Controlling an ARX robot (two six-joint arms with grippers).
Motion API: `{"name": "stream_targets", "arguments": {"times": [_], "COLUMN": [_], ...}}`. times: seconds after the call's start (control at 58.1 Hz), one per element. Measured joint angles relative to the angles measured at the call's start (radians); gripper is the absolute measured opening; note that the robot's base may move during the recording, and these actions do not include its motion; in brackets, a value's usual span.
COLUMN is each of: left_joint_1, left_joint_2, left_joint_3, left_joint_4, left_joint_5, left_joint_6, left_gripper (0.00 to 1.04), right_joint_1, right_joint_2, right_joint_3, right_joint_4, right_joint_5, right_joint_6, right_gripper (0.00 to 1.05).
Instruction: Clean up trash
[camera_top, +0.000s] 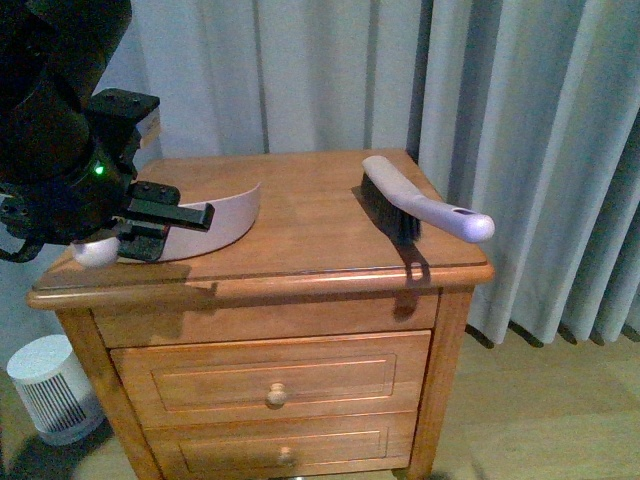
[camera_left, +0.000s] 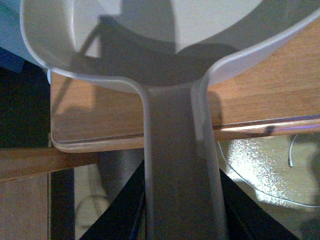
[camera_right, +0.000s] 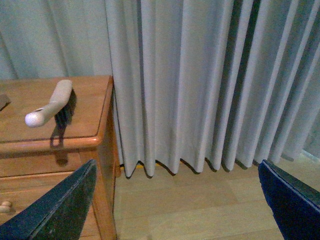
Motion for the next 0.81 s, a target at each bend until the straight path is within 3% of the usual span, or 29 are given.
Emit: {"name": "stream_targets", "arguments": {"times": [0.447,0.809], "left_joint_1": [0.013,0.013], "left_joint_2": [-0.104,-0.484], "left_joint_3": [-0.042,-0.204], "left_joint_4": [0.107,0.355], "left_joint_5": [0.011,0.173], "left_joint_6": [0.010,0.073], "left_gripper": [0.27,0.27], "right_joint_1": [0.000,0.000], "right_joint_2": [0.000,0.000], "right_joint_3": [0.000,0.000], "right_joint_4": [0.000,0.000], "right_joint_5": [0.000,0.000], "right_joint_6": [0.000,0.000], "right_gripper": [0.97,0.97]}}
